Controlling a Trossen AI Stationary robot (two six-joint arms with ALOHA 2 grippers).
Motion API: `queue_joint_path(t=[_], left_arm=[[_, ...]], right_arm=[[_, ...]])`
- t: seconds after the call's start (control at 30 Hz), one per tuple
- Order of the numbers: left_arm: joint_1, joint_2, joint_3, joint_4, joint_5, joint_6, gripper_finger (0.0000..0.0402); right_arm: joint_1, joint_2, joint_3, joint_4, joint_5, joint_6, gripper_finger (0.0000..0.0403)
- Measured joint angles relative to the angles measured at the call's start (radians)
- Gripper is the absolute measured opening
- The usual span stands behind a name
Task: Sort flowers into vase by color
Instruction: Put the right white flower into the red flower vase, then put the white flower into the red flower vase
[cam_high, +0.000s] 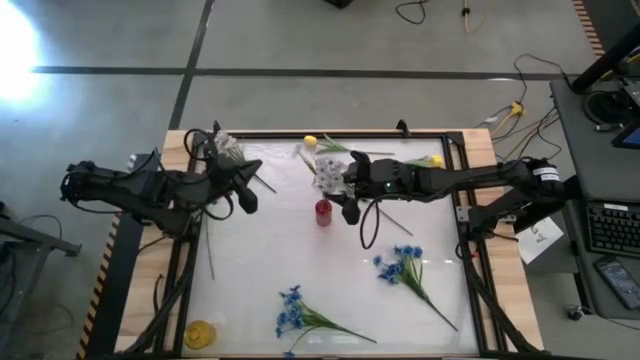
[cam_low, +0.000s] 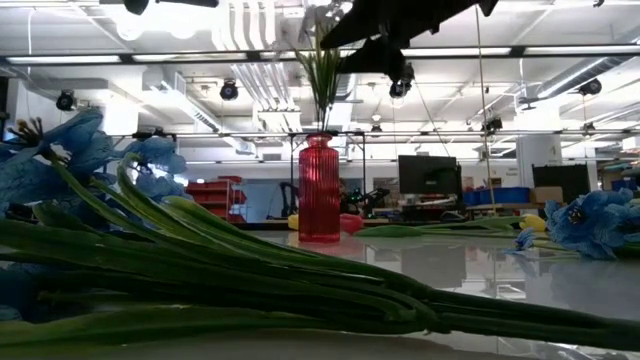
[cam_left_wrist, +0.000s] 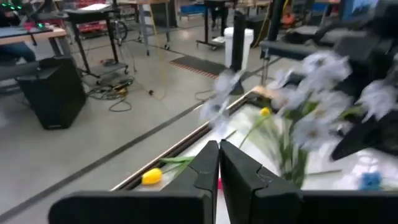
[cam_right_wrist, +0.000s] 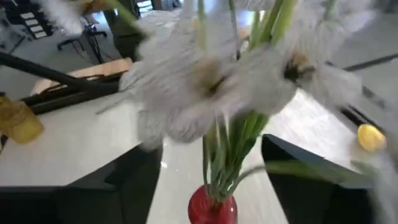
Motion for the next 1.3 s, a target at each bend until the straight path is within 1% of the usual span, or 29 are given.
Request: queue_joint_path(t=[0.07, 0.2, 0.3, 0.37, 0.4, 0.47, 0.57, 0.63, 0.7, 0.77, 0.9, 1.0, 1.07, 1.1, 1.3], left_arm=[[0.002, -0.011, -0.038, -0.006, -0.022, -0.027, 0.0], [0.007, -0.025, -0.119, -0.015, -0.028, -0.193, 0.0], [0.007, -0.017, -0.174, -0.011, -0.017, -0.254, 0.0], [0.008, -0.009, -0.209, -0.009, -0.017, -0.268, 0.0], [0.008, -0.006, -0.223, -0.014, -0.017, -0.299, 0.0], [0.011, -0.004, -0.243, -0.037, -0.017, -0.413, 0.0001], [0.025, -0.009, -0.285, -0.09, -0.019, -0.644, 0.0001], [0.054, -0.013, -0.303, -0.149, -0.011, -0.831, 0.0001], [0.121, -0.022, -0.317, -0.233, 0.054, -1.011, 0.0001], [0.213, -0.027, -0.34, -0.291, 0.158, -1.117, 0.0001], [0.418, -0.03, -0.383, -0.269, 0.412, -1.167, 0.0001], [0.545, -0.026, -0.414, -0.22, 0.569, -1.17, 0.0001], [0.607, -0.028, -0.428, -0.207, 0.62, -1.161, 0.0001], [0.631, -0.026, -0.431, -0.204, 0.627, -1.159, 0.0001], [0.724, -0.01, -0.43, -0.174, 0.62, -1.155, 0.0001]], right_arm=[[0.001, -0.008, 0.0, -0.02, 0.0, 0.019, 0.0295], [0.012, -0.022, 0.031, -0.14, 0.0, 0.009, 0.0333], [0.018, -0.024, 0.072, -0.227, 0.0, -0.007, 0.0347], [0.021, -0.024, 0.104, -0.296, 0.001, -0.025, 0.0351], [0.023, -0.024, 0.121, -0.326, 0.002, -0.03, 0.0351], [0.024, -0.024, 0.159, -0.408, 0.006, -0.03, 0.0352], [0.024, -0.026, 0.234, -0.561, 0.007, 0.006, 0.0352], [0.024, -0.029, 0.288, -0.666, 0.009, 0.024, 0.0352], [0.024, -0.037, 0.336, -0.739, 0.012, 0.031, 0.0352], [0.024, -0.045, 0.372, -0.79, 0.028, 0.032, 0.0352], [0.024, -0.073, 0.425, -0.822, 0.071, 0.033, 0.0344], [0.024, -0.106, 0.452, -0.838, 0.098, 0.024, 0.0336], [0.024, -0.135, 0.464, -0.846, 0.108, 0.033, 0.0329], [0.024, -0.152, 0.465, -0.852, 0.114, 0.035, 0.0327], [0.024, -0.24, 0.463, -0.904, 0.138, 0.122, 0.0325]])
